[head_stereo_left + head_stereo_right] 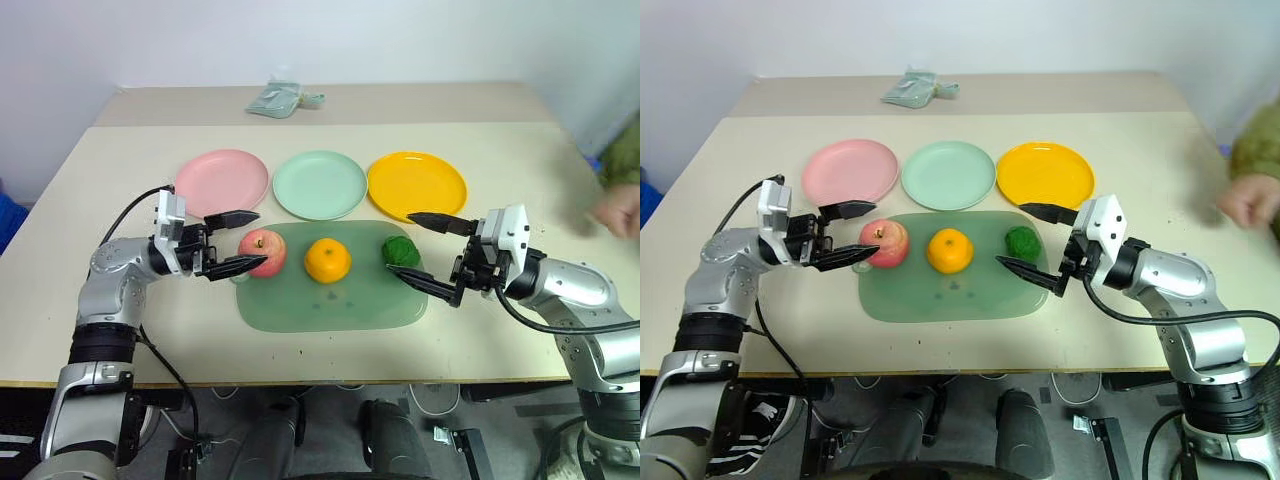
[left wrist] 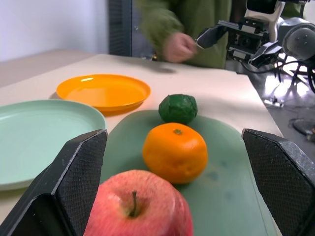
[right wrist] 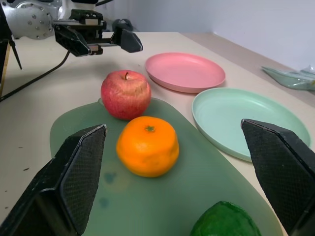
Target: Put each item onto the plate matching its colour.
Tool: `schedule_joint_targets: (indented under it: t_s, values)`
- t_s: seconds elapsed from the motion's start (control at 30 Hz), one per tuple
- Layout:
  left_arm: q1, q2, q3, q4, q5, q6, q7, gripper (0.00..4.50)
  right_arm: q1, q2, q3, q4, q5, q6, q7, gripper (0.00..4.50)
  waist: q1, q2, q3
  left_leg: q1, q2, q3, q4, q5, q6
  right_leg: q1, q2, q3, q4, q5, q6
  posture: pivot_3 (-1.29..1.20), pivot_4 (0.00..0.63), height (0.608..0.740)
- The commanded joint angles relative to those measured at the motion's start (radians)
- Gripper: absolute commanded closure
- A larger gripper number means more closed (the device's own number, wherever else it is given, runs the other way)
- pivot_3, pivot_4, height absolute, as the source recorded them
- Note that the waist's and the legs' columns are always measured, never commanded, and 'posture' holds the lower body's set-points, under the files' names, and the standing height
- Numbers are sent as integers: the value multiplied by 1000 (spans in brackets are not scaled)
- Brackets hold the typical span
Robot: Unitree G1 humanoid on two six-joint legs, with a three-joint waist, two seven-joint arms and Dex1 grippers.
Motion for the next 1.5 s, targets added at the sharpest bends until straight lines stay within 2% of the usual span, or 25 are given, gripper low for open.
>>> schedule_joint_targets:
  t_s: [0.03, 0.43, 0.6, 0.73, 0.9, 1.1, 1.47, 1.5]
  values:
    - [0, 9, 7, -34, -2, -14, 2, 0, -27, -7, -14, -14, 13, -3, -1, 35, -1, 0, 0, 0, 0, 0, 0, 0, 0, 0, 0, 0, 0, 0, 0, 0, 150, 740]
    - [8, 54, 22, -31, -11, 14, -13, 0, -56, -13, -17, 12, 5, -11, 19, 35, 0, 0, 0, 0, 0, 0, 0, 1, 1, 0, 0, 0, 0, 0, 0, 0, 150, 740]
    - [-55, 67, 27, 54, 24, -38, -4, 0, -74, -22, -19, 7, -1, 1, 5, 35, 0, 0, 0, 0, 0, 0, 0, 0, 1, 0, 0, 0, 0, 0, 0, 0, 150, 740]
    - [-83, 62, 7, 66, 53, -50, 16, 0, -101, -23, 11, 20, -4, 8, 28, 35, 0, 0, 0, 0, 0, 0, 0, 0, 1, 0, 0, 0, 0, 0, 0, 0, 150, 740]
    - [-36, 38, -17, 32, 90, -62, 63, 0, -148, -4, 54, 46, -29, 13, 25, 35, -3, 0, 0, 0, 0, 0, 0, 1, 1, 0, 0, 0, 0, 0, 0, 0, 150, 740]
    - [-71, 34, -50, 79, 147, -88, 103, 0, -158, -84, 90, -5, -64, 46, 67, 35, 3, 0, 0, 0, 0, 0, 0, 1, 1, 0, 0, 0, 0, 0, 0, 0, 150, 740]
    - [-96, 13, -106, 188, 218, -160, 86, 0, -167, -82, 58, -80, 7, 96, 47, 35, -1, 0, 0, 0, 0, 0, 0, 1, 2, 0, 0, 0, -1, 2, 3, 0, 150, 740]
    - [-96, 15, -116, 201, 233, -177, 85, 252, -166, -81, 57, -81, 7, 94, 45, 11, -1, 0, 0, 0, 0, 0, 0, 1, 2, 0, 0, 0, -1, 2, 3, 0, 150, 740]
